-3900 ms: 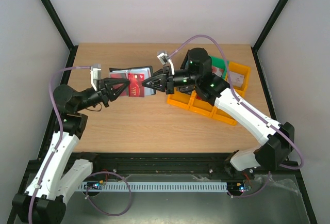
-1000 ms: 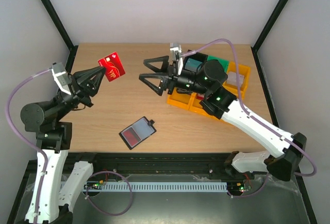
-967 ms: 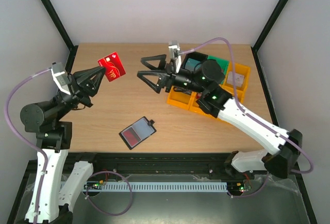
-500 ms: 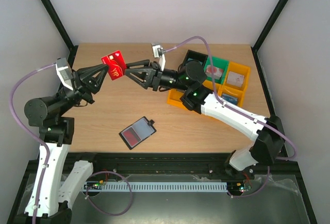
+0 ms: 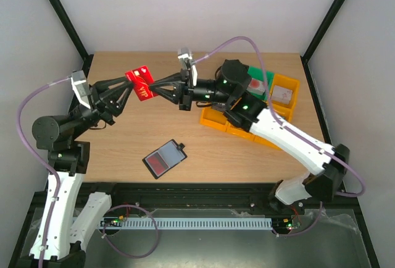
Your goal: Take the credit cards out of the card holder
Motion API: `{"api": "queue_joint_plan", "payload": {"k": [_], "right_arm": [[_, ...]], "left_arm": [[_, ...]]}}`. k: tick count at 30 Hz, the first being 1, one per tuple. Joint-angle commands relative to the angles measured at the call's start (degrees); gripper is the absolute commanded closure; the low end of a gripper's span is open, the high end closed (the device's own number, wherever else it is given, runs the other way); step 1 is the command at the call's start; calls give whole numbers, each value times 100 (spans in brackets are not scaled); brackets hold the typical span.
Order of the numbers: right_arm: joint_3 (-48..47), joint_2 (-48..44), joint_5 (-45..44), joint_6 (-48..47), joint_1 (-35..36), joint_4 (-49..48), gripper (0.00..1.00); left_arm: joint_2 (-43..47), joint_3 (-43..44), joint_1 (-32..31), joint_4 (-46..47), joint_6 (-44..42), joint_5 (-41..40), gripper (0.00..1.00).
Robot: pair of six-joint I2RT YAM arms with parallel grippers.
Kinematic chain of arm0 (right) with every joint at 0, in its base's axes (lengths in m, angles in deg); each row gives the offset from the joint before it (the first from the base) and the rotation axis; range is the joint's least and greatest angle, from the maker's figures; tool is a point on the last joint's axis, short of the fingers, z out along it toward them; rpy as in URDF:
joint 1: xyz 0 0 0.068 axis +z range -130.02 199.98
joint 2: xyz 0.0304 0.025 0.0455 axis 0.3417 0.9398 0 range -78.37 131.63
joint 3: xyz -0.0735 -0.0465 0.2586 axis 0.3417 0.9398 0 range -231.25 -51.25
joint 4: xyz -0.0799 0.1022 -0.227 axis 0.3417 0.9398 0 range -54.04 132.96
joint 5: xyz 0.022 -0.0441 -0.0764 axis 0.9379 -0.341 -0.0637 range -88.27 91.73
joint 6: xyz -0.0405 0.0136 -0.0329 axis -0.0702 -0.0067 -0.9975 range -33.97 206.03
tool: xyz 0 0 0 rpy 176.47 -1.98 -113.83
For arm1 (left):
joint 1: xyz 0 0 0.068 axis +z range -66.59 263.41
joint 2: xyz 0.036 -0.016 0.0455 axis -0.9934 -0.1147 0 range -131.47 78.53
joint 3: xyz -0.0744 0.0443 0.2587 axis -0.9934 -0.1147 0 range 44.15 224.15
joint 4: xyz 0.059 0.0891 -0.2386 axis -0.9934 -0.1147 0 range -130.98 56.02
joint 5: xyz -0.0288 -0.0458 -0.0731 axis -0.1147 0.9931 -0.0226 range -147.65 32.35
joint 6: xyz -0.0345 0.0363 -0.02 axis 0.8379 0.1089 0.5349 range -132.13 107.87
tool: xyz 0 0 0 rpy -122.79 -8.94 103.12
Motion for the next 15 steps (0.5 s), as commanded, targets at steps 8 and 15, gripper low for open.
{"api": "queue_joint_plan", "payload": {"k": [8,15], "right_arm": [[-2041,-418,-1341,-4396,-366,8233,98],[-2100,-261,-1042,-4528,-373,8545,98]], "left_arm": [[-658,261,-18,-2572,-2907,1933,15],[-1215,479,-888,-3657,-3822,1855,23]]}}
